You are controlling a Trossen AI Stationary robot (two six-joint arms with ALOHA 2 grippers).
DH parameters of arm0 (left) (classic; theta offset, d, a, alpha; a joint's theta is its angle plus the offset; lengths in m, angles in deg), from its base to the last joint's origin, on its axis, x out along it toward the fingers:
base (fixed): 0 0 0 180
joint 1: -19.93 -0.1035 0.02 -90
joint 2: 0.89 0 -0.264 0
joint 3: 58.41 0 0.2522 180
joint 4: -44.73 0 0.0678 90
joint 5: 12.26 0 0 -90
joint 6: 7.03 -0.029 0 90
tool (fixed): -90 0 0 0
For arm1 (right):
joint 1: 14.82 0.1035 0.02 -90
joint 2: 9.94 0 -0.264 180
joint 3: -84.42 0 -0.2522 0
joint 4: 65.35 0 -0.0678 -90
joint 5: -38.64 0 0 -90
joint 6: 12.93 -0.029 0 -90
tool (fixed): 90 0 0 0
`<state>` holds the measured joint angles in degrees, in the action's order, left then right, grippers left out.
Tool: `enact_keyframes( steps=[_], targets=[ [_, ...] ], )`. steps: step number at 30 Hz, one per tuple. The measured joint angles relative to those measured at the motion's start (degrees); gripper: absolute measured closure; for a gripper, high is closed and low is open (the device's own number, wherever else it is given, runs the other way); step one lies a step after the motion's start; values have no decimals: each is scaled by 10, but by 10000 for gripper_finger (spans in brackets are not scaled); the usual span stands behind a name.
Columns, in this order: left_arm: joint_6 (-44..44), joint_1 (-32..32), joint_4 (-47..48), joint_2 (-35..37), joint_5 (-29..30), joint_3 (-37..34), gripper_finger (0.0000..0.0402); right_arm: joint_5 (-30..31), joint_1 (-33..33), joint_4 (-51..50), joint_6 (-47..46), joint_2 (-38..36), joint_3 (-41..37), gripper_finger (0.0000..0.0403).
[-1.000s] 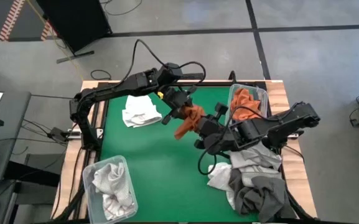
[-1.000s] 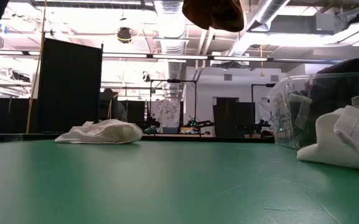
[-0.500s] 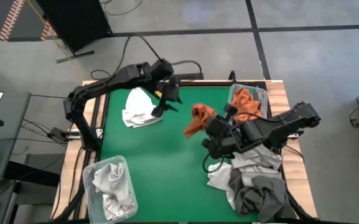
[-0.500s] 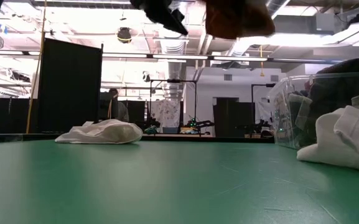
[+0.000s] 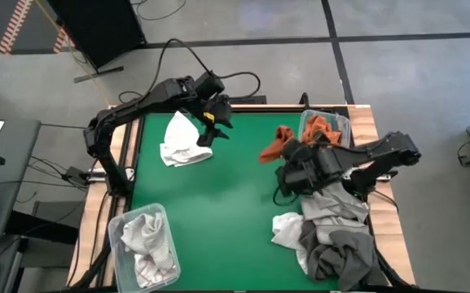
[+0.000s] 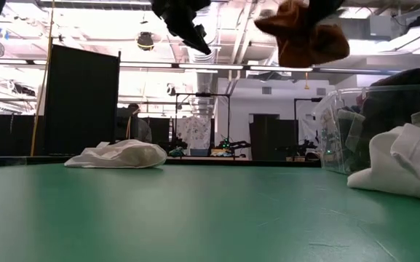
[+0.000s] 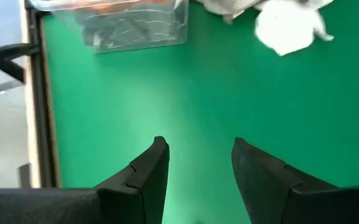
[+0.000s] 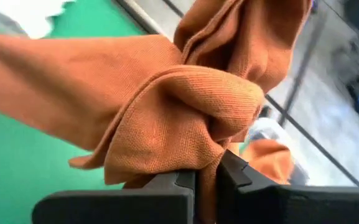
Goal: Sort towels by color in basket
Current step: Put the orange microfiber towel into the top transparent bin
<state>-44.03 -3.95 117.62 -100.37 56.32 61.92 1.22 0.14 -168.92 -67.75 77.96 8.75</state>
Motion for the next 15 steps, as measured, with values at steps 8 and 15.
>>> enact_keyframes(
  steps=[8, 15],
  targets=[
    [51, 26, 5, 0, -7, 0, 234, -7, -137, -2, -3, -2, 0, 361],
    [44, 66, 5, 0, -39, 0, 234, -69, -271, 4, 90, -2, 0, 361]
  ],
)
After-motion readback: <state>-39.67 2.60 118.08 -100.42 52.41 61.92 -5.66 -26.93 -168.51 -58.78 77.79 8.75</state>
